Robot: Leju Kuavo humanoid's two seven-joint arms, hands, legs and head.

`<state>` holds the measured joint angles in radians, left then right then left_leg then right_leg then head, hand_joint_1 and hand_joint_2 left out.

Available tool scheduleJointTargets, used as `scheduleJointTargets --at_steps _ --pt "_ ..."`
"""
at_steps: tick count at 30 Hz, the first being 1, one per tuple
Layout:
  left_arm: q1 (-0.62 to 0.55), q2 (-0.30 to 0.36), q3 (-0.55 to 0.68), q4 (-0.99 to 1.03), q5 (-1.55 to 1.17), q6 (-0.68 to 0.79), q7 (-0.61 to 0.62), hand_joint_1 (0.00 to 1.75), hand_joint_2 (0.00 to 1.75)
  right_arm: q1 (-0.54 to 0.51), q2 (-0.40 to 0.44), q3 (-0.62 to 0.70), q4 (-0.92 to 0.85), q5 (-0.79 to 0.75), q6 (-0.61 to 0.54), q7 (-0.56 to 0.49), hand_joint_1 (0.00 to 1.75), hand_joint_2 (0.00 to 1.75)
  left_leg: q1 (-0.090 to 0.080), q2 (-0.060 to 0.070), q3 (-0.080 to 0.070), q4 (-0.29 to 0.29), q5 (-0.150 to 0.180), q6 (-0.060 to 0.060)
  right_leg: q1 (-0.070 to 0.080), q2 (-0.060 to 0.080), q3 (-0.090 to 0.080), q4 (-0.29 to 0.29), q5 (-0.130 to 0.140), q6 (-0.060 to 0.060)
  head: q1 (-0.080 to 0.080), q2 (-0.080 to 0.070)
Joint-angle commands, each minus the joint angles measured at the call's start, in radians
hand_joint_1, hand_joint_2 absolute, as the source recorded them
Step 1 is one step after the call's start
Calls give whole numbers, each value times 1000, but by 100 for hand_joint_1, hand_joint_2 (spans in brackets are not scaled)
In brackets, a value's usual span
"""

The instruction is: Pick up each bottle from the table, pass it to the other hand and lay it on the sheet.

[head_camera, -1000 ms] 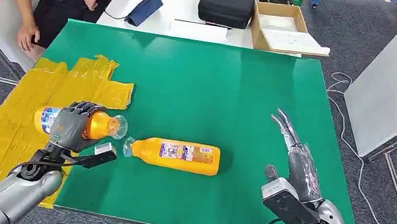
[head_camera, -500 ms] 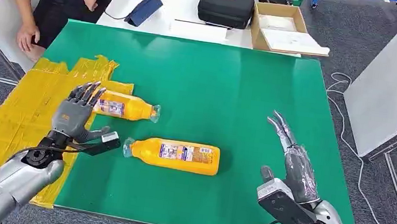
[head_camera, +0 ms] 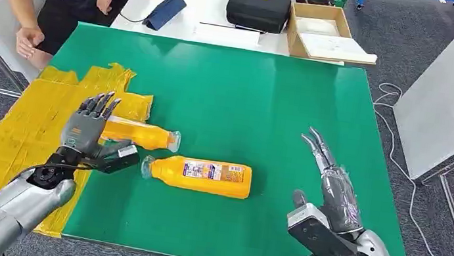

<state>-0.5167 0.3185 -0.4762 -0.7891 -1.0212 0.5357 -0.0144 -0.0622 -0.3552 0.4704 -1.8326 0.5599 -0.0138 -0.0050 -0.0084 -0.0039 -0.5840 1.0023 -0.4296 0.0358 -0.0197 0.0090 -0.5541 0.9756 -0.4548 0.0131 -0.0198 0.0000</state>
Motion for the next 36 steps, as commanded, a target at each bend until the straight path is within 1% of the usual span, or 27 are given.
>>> scheduleJointTargets --at_steps 1,2,4,6,7,8,9,10,11,12,14,15,17,18,20,24,27,28,30,32,36 --pt "179 -85 291 -511 742 -227 -165 0 0 18 21 -23 49 53 28 36 0 175 1 -1 0 0 0 -2 1 -2 1 -1 0 -1 0 0" --pt "205 -93 347 -568 958 -281 -175 0 0 1 12 -8 79 58 43 48 0 175 1 -1 0 0 -1 -2 1 -2 2 -1 0 -1 0 0" --pt "255 -38 391 -666 1311 -400 -197 0 0 -36 4 33 149 78 79 67 0 175 1 2 0 1 -1 -2 1 1 1 -1 0 -1 0 0" --pt "308 40 405 -758 1423 -404 -249 0 0 -41 21 61 185 131 102 109 0 175 1 7 1 0 -2 -2 2 5 1 -2 1 -1 0 0" --pt "318 48 411 -774 1430 -403 -248 0 0 -40 24 67 188 134 102 112 0 175 2 9 2 0 -2 -3 2 7 1 -2 1 -2 0 0" --pt "318 48 411 -774 1430 -403 -248 0 0 -40 24 67 188 134 102 112 0 175 1 8 0 0 -1 -2 2 6 0 -1 1 -2 0 0" --pt "318 48 411 -774 1430 -403 -248 0 0 -40 24 67 188 134 102 112 0 175 2 10 1 -1 -2 -4 2 8 2 -2 1 -3 0 0" --pt "318 46 408 -774 1429 -403 -248 0 0 -38 24 68 184 136 101 113 0 175 2 7 0 0 -1 -2 2 4 1 -1 1 -2 0 0" --pt "317 45 403 -774 1436 -398 -258 0 0 -33 22 66 177 143 107 129 0 175 2 7 2 -1 -2 -4 2 4 2 -2 0 -3 0 0" --pt "340 55 407 -803 1446 -403 -278 0 0 -20 30 65 172 163 122 151 0 175 1 4 0 -1 -1 -2 1 2 1 -1 0 -1 0 0" --pt "375 59 421 -848 1445 -400 -289 0 0 -13 36 75 178 203 142 177 0 175 2 1 3 -2 -1 -5 2 -1 4 -3 0 -3 0 0" --pt "383 59 424 -861 1444 -400 -289 0 0 -19 41 84 188 218 153 185 0 175 2 1 2 -1 -1 -4 2 -1 2 -3 0 -2 0 0" --pt "386 58 424 -865 1442 -396 -287 0 0 -45 49 104 226 245 183 197 0 175 2 3 1 -1 -1 -3 2 0 2 -2 1 -2 0 0" --pt "383 61 420 -859 1426 -388 -293 0 0 -75 58 120 270 257 195 200 0 175 2 3 2 -2 -1 -3 2 1 2 -2 1 -2 0 0" --pt "381 58 416 -852 1434 -392 -290 0 0 -110 56 142 318 261 198 200 0 175 2 4 3 -2 -1 -4 2 1 4 -3 1 -2 0 0" --pt "378 28 410 -860 1400 -369 -306 0 0 -206 69 196 431 273 193 184 0 175 2 4 3 -3 1 -5 2 1 4 -4 3 -3 0 0" --pt "377 17 410 -873 1384 -352 -304 0 0 -268 116 224 469 276 205 190 0 175 1 5 1 -2 0 -3 2 2 1 -2 3 -2 0 0" --pt "377 17 412 -875 1385 -350 -303 0 0 -286 132 239 484 283 210 196 0 175 1 3 0 -1 1 -1 1 0 1 -1 2 -1 0 0" --pt "375 13 414 -877 1382 -346 -302 0 0 -319 175 266 521 298 228 213 0 175 1 4 2 -2 1 -3 1 1 2 -2 2 -2 0 0" --pt "380 14 409 -881 1373 -345 -302 0 0 -336 208 282 546 311 229 227 0 175 1 5 2 -2 1 -3 2 2 2 -2 3 -3 0 0" --pt "391 14 403 -887 1369 -343 -303 0 0 -352 258 300 596 313 220 242 0 175 1 3 1 -2 2 -2 1 0 2 -2 3 -4 0 0"
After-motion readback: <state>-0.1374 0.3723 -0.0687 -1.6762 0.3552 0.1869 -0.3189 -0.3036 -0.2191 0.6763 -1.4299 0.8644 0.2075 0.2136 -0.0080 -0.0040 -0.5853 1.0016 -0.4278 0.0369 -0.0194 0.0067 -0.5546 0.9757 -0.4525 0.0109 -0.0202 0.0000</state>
